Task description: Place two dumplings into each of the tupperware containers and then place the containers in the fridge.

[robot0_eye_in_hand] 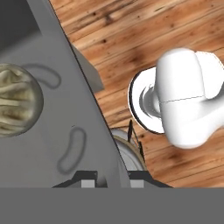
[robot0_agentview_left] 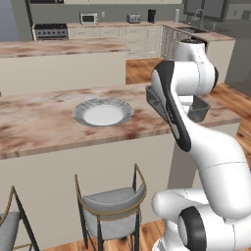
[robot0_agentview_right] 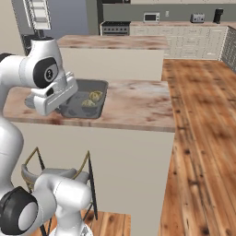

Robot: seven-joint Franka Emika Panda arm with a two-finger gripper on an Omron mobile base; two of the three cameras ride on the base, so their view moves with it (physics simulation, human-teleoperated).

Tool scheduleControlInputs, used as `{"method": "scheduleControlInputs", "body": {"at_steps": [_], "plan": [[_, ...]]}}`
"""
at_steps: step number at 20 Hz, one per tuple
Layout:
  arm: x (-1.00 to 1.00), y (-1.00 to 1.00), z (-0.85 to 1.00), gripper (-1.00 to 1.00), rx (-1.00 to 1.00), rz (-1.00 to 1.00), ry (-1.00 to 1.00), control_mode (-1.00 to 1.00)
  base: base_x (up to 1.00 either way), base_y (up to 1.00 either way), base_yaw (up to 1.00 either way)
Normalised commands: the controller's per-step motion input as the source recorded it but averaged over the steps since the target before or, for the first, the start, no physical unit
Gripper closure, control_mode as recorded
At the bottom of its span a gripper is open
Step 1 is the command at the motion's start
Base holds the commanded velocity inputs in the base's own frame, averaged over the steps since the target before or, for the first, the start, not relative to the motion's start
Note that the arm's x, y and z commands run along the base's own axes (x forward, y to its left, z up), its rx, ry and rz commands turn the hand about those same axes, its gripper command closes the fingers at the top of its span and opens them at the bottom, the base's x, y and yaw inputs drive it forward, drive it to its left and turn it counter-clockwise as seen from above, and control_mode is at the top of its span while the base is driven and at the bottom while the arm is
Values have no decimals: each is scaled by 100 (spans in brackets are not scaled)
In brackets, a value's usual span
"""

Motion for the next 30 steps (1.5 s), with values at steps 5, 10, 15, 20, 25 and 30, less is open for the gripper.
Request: {"method": "scheduleControlInputs", "body": {"at_steps": [5, 10, 15, 20, 25, 30], "plan": [[0, 10, -1, 100, 0, 7, 0, -100, 0, 0, 0], [0, 24, -1, 100, 0, 7, 0, -100, 0, 0, 0], [0, 12, -1, 100, 0, 0, 0, 100, -1, 0, 0], [0, 0, 0, 100, 0, 0, 0, 100, -73, -76, -5], [0, 0, 0, 100, 0, 0, 0, 100, -60, -100, -6], [0, 0, 0, 100, 0, 0, 0, 100, -13, -100, -9]]}}
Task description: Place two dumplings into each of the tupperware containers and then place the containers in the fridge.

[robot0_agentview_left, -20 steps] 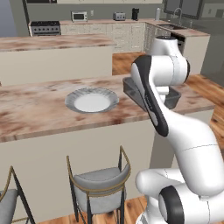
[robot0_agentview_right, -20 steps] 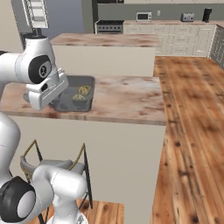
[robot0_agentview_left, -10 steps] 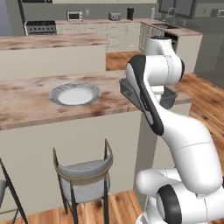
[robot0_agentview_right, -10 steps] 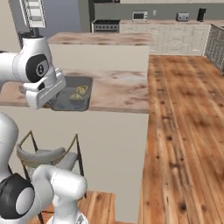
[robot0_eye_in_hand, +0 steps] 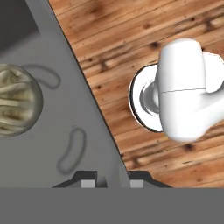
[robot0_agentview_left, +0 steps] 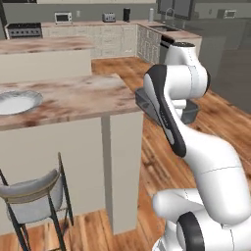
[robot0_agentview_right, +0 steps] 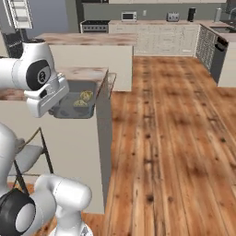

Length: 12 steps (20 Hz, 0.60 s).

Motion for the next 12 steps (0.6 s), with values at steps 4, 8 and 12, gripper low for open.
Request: {"method": "scheduleControlInputs", "body": {"at_steps": [4, 8, 12], "plan": [[0, 0, 0, 100, 0, 0, 0, 100, 30, -100, -7], [0, 0, 0, 100, 0, 0, 0, 100, 97, -100, 1], [0, 0, 0, 100, 0, 0, 0, 100, 100, -95, 9]]}}
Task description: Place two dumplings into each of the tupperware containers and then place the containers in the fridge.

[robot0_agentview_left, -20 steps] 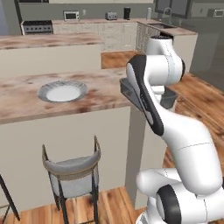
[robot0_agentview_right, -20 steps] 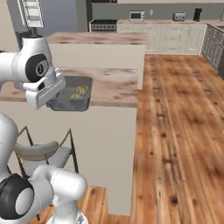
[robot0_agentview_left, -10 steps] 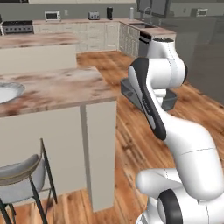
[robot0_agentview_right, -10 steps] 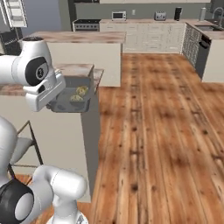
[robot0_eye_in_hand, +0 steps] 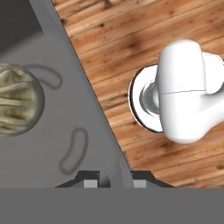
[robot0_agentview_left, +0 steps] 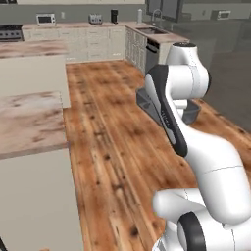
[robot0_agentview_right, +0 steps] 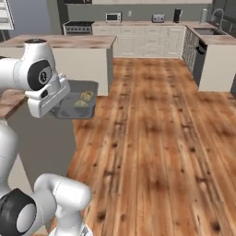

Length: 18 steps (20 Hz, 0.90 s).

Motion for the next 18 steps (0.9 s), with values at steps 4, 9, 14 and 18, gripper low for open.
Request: {"method": "scheduleControlInputs", "body": {"at_steps": [4, 9, 14, 18], "plan": [[0, 0, 0, 100, 0, 0, 0, 100, 100, -72, 12], [0, 0, 0, 100, 0, 0, 0, 100, 100, -38, 18], [0, 0, 0, 100, 0, 0, 0, 100, 100, -37, 15], [0, 0, 0, 100, 0, 0, 0, 100, 100, -55, 8]]}}
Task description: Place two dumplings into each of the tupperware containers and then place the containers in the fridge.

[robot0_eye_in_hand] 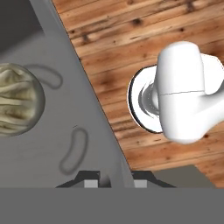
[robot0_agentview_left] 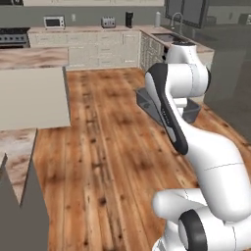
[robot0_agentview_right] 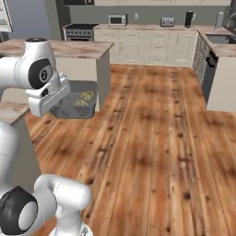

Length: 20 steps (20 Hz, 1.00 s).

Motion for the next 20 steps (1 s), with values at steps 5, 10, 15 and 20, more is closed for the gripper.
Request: {"method": "scheduleControlInputs", "body": {"at_steps": [5, 10, 15, 20], "plan": [[0, 0, 0, 100, 0, 0, 0, 100, 100, -61, 6], [0, 0, 0, 100, 0, 0, 0, 100, 100, -59, 6], [0, 0, 0, 100, 0, 0, 0, 100, 100, -48, 11], [0, 0, 0, 100, 0, 0, 0, 100, 100, -49, 11]]}}
